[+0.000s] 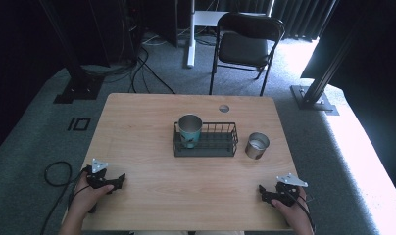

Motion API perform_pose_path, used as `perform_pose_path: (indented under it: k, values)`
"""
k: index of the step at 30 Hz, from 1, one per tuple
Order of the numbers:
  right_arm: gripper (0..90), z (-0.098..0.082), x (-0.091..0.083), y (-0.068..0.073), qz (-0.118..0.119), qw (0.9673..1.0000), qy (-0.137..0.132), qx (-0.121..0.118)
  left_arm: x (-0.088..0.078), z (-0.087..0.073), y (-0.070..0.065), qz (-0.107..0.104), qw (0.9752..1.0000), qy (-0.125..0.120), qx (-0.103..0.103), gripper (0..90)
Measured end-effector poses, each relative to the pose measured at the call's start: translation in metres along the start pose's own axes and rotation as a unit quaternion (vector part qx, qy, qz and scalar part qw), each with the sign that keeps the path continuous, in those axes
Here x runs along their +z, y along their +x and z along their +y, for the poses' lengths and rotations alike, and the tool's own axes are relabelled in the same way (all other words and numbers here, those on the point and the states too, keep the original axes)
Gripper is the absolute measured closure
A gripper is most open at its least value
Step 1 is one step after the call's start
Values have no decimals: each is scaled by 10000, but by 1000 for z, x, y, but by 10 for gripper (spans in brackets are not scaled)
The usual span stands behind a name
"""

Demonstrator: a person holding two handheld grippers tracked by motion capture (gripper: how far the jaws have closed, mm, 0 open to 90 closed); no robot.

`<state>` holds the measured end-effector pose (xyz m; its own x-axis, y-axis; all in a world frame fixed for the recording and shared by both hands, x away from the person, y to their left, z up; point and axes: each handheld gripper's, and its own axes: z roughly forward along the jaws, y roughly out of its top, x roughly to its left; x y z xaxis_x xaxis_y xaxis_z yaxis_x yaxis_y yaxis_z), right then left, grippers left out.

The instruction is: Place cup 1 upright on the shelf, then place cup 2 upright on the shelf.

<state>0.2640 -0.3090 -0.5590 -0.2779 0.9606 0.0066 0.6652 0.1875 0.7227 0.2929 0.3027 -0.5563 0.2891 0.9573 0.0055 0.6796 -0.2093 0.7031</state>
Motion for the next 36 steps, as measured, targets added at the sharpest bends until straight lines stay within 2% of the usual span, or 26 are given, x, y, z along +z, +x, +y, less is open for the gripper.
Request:
perform_pose_path:
  k: [11,19,24,31,34,36]
  values:
    - [108,1,0,0,14,10000,3,-14,1,1,-2,45,10000,-5,-47,91]
    - [108,2,2,2,-55,10000,1,45,1,1,-4,-27,10000,-2,26,93]
    - [111,6,5,6,-1,10000,18,30,1,1,-4,-29,10000,-5,27,93]
    - [111,16,7,9,77,9998,-186,77,1,1,-4,-29,10000,-7,29,93]
    - [111,19,8,10,23,9998,-201,-15,1,1,-4,-29,10000,-6,30,92]
    - [111,22,9,10,23,9996,-270,37,1,1,-4,-30,10000,-5,30,93]
